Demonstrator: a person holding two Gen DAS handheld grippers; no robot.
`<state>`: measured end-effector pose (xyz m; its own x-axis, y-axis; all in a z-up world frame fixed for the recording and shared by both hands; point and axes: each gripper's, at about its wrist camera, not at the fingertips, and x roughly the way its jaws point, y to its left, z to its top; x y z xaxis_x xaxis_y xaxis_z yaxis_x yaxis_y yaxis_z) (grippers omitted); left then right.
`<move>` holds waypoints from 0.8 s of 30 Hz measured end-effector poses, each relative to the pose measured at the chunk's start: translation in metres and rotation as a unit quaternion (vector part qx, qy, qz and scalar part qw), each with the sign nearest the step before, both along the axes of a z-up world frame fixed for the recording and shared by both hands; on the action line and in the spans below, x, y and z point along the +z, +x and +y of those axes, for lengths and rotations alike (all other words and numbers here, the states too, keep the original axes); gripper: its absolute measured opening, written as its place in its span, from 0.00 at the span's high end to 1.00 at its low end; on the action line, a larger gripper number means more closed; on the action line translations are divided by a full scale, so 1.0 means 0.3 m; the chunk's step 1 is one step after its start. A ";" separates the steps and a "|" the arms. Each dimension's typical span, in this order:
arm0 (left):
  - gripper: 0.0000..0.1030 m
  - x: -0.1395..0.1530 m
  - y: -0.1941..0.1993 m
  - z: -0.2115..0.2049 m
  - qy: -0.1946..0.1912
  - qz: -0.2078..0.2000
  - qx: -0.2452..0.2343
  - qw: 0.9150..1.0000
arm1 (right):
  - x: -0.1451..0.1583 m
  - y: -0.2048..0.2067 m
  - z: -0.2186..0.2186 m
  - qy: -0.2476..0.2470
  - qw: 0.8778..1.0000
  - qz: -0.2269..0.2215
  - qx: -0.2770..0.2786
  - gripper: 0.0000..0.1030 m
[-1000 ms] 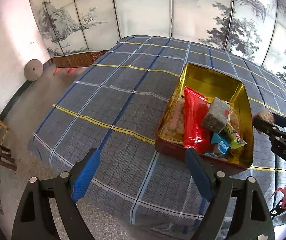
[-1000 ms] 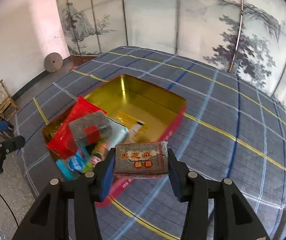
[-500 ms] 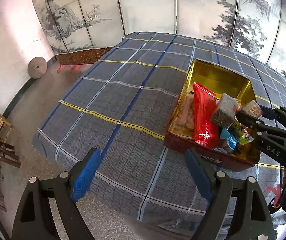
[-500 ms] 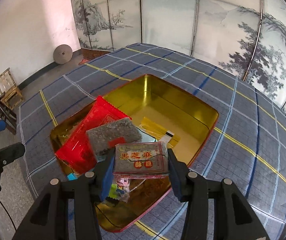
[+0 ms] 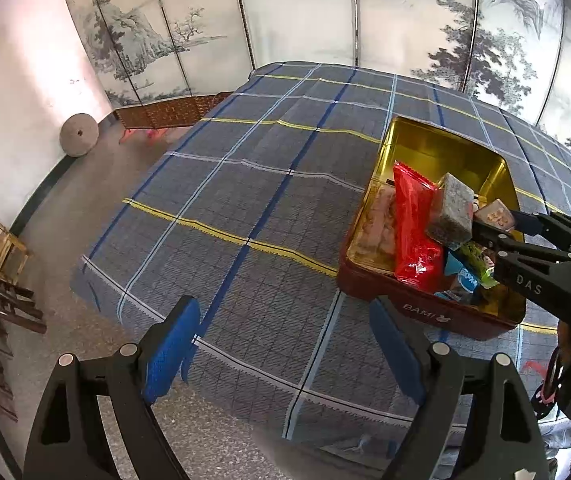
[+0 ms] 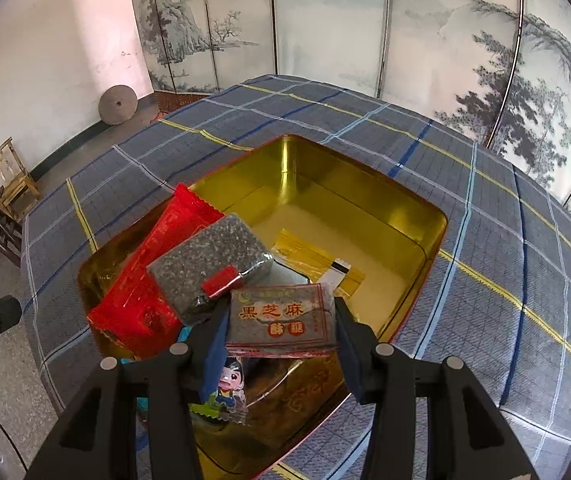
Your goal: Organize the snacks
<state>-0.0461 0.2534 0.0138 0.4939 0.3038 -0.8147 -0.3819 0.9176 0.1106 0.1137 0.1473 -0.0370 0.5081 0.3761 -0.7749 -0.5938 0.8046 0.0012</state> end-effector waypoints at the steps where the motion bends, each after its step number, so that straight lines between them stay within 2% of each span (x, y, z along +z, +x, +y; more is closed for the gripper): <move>1: 0.18 0.000 0.001 -0.002 0.001 0.000 -0.001 1.000 | -0.003 0.002 -0.002 0.000 1.000 0.003 0.000 0.53; 7: 0.18 -0.004 0.003 -0.015 -0.002 0.002 -0.005 1.000 | -0.020 -0.004 -0.003 -0.006 1.000 0.006 0.000 0.53; 17: 0.18 -0.009 0.008 -0.041 -0.005 0.007 -0.011 1.000 | -0.015 -0.017 -0.026 0.013 1.000 0.016 -0.022 0.52; 24: 0.17 -0.011 0.009 -0.057 -0.003 0.009 -0.014 1.000 | 0.000 -0.033 -0.038 0.018 0.999 0.016 -0.022 0.42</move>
<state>-0.0436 0.2363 0.0103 0.4876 0.2858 -0.8250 -0.3545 0.9283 0.1120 0.1038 0.1359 -0.0371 0.4991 0.3816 -0.7780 -0.5575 0.8287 0.0488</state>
